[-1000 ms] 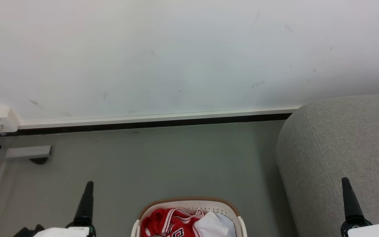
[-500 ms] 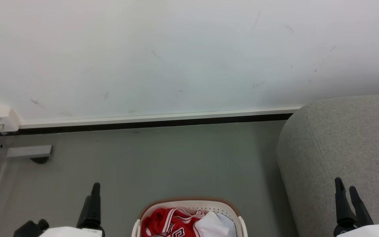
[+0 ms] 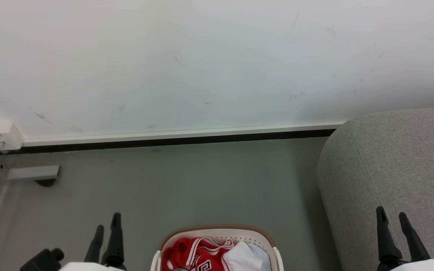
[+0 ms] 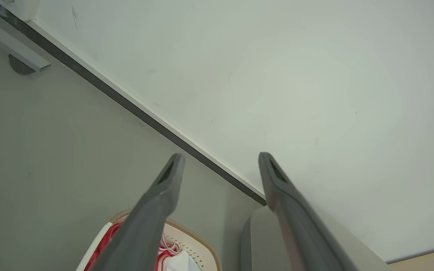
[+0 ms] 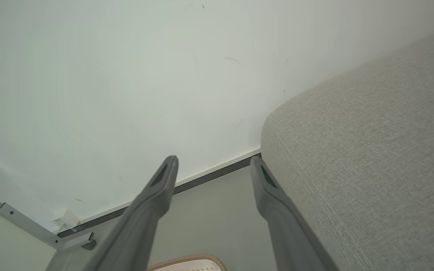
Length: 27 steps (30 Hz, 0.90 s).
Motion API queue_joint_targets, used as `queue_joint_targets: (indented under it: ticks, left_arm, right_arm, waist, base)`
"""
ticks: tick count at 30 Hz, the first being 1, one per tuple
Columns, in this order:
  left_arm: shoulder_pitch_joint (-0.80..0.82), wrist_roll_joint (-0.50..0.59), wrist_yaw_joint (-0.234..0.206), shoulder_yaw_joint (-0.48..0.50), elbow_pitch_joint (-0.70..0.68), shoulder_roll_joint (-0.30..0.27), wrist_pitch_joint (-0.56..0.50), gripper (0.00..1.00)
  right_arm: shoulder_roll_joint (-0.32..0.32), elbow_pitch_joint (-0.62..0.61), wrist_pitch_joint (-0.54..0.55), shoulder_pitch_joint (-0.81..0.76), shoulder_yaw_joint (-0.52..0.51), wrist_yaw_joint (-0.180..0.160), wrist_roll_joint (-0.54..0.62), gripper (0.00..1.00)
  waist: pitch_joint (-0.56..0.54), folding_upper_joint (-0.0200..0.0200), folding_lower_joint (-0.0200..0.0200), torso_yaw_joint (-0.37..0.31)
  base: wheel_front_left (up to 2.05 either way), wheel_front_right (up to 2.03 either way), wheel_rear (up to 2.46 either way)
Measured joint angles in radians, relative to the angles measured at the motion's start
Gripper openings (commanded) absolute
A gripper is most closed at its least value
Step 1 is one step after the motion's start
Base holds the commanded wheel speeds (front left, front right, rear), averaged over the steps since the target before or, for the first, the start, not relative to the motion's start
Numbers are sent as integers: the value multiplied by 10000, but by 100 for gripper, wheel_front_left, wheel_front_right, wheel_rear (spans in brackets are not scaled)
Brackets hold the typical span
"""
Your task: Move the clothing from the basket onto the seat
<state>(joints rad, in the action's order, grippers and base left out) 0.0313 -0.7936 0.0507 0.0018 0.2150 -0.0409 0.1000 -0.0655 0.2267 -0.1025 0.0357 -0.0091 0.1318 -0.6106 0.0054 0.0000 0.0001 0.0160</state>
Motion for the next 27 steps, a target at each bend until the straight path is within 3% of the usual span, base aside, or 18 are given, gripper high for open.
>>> queue_joint_targets:
  ticks: [27]
  left_arm:
    - [-310,3561,-165,8,-111,-21,719,100]
  right_arm:
    - [-84,173,-715,-177,86,0,2897,100]
  waist:
    - [-33,0,0,51]
  base:
    - [0,0,0]
